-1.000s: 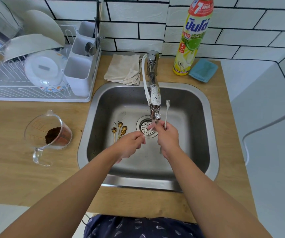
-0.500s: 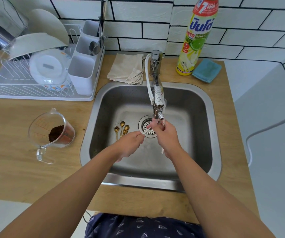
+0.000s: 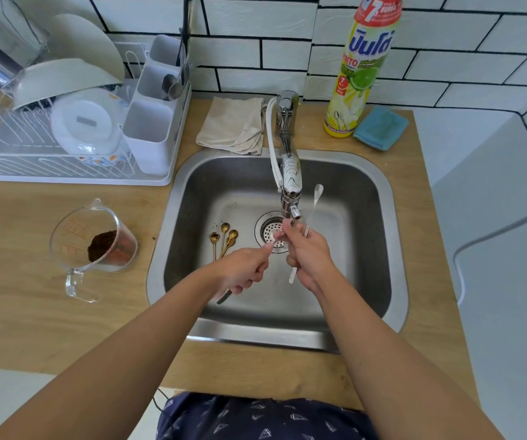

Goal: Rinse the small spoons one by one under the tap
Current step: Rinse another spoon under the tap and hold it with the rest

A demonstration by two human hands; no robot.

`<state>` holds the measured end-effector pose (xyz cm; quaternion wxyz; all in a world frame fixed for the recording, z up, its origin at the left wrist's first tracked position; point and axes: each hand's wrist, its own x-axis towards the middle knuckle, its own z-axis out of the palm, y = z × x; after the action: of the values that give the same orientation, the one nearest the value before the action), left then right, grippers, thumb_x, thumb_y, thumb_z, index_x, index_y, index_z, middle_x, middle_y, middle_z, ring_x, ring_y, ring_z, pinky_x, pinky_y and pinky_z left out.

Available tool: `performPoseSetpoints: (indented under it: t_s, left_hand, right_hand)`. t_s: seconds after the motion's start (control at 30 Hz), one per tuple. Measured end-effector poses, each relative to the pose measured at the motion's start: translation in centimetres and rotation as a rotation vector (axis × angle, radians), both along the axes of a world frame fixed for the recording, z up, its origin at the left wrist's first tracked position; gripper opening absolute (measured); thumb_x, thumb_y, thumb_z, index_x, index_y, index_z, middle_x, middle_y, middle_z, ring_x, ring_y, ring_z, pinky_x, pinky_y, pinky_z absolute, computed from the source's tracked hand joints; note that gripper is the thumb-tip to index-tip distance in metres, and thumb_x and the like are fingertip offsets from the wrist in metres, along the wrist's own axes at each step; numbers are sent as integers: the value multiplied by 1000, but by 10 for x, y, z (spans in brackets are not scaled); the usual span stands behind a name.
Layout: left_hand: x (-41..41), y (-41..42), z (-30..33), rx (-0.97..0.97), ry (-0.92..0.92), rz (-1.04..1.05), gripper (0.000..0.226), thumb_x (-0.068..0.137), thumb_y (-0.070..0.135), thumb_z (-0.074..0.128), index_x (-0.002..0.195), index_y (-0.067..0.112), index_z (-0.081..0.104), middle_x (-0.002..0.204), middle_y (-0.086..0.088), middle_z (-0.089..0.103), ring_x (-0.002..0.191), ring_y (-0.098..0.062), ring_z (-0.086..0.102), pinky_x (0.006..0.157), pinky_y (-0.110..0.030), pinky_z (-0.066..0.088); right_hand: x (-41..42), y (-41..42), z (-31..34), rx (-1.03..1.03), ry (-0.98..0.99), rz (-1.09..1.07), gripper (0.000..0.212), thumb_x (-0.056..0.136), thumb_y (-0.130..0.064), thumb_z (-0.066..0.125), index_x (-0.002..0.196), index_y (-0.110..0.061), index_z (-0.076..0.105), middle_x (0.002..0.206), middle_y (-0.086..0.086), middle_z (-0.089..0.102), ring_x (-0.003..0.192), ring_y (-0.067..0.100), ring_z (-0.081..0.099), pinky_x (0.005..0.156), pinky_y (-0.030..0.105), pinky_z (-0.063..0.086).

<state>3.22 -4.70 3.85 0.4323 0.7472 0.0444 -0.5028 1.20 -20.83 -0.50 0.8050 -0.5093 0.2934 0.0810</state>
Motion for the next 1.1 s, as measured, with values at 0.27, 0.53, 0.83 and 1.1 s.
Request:
performPoseSetpoints:
  t_s: [0.27, 0.53, 0.83, 1.1]
  left_hand:
    - [-1, 4, -8, -5, -16, 64, 54, 99, 66, 34, 68, 23, 43, 54, 6, 34, 45, -11, 18, 39, -24, 15]
    - [1, 7, -3, -102, 151, 117, 54, 101, 62, 37, 62, 24, 42, 59, 3, 30, 50, -14, 14, 44, -26, 10]
    - [3, 8, -4, -163, 259, 168, 49, 100, 58, 41, 70, 21, 53, 59, 4, 33, 49, -12, 17, 42, -24, 14]
    - [-3, -3, -9, 165, -645, -204, 11, 107, 30, 41, 113, 28, 49, 83, 2, 61, 68, -15, 55, 57, -28, 45]
  right_hand:
    - [-9, 3, 0, -110, -65, 19, 6, 97, -22, 70, 100, -20, 75, 82, 1, 75, 44, 7, 26, 39, 20, 25]
    - [-2, 2, 7, -199, -24, 35, 21, 104, -27, 60, 93, -17, 75, 89, 2, 80, 42, 3, 34, 41, 16, 31]
    - [0, 2, 4, -195, -9, -17, 19, 101, -25, 64, 87, -16, 72, 93, 8, 81, 39, -2, 48, 45, 12, 35]
    - [-7, 10, 3, -270, 113, -116, 22, 95, -34, 73, 79, -18, 76, 90, 2, 81, 39, -1, 46, 49, 19, 35]
